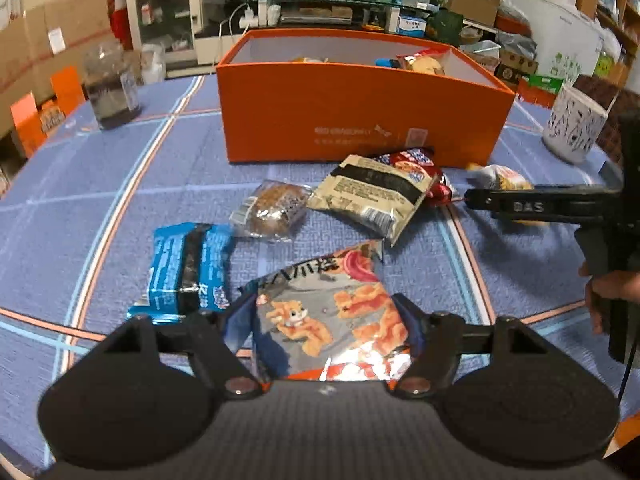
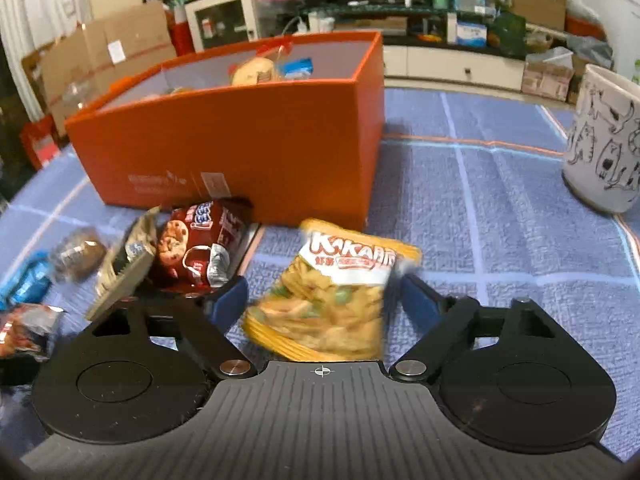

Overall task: Organize snacks
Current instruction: 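Grasp the cartoon chip bag with the left tool while the right grasps the green-yellow chip bag, then drop the cartoon chip bag into the box with the left tool while the right drops its chip bag, then move both tools back toward the remaining snacks on the table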

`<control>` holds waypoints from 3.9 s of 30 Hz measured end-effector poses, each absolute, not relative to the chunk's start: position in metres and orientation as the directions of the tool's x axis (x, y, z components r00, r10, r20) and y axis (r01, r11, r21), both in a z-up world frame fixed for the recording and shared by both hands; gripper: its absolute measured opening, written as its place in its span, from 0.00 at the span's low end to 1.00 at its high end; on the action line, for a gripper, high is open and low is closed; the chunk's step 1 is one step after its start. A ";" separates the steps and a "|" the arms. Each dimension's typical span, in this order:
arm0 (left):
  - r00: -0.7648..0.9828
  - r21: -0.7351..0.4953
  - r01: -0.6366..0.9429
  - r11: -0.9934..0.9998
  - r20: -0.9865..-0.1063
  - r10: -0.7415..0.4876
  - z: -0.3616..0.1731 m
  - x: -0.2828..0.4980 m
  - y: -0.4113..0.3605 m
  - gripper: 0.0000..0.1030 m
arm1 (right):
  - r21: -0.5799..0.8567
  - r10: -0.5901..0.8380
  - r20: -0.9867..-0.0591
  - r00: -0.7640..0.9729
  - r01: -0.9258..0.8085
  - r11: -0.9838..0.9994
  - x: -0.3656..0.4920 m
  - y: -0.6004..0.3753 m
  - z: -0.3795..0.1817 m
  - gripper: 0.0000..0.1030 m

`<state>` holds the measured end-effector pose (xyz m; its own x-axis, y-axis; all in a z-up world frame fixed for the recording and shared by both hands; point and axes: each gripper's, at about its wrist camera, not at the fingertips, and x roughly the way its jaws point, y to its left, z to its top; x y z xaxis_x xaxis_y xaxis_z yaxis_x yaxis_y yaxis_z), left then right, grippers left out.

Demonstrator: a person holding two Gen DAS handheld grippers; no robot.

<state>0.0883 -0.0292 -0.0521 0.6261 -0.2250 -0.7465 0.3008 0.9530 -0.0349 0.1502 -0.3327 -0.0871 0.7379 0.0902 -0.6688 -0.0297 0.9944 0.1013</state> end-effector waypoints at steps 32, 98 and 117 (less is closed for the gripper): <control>0.635 -0.053 0.378 0.924 -0.712 -0.301 -0.011 0.078 -0.021 0.55 | 0.210 0.181 -0.608 0.773 -0.063 0.976 0.058 -0.349 -0.048 0.41; 0.739 0.107 0.341 0.934 -0.645 -0.196 -0.028 0.154 -0.066 0.90 | 0.094 0.121 -0.627 0.770 -0.079 0.992 0.097 -0.325 -0.058 0.88; 0.603 0.059 0.476 0.877 -0.748 -0.277 -0.072 0.147 -0.086 0.64 | 0.217 0.151 -0.606 0.781 -0.020 0.976 0.101 -0.349 -0.052 0.88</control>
<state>0.1470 -0.0857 -0.0715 0.6031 -0.2768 -0.7481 0.4761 0.8774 0.0591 0.1009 -0.3488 -0.0524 0.7807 0.1512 -0.6064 -0.0201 0.9759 0.2175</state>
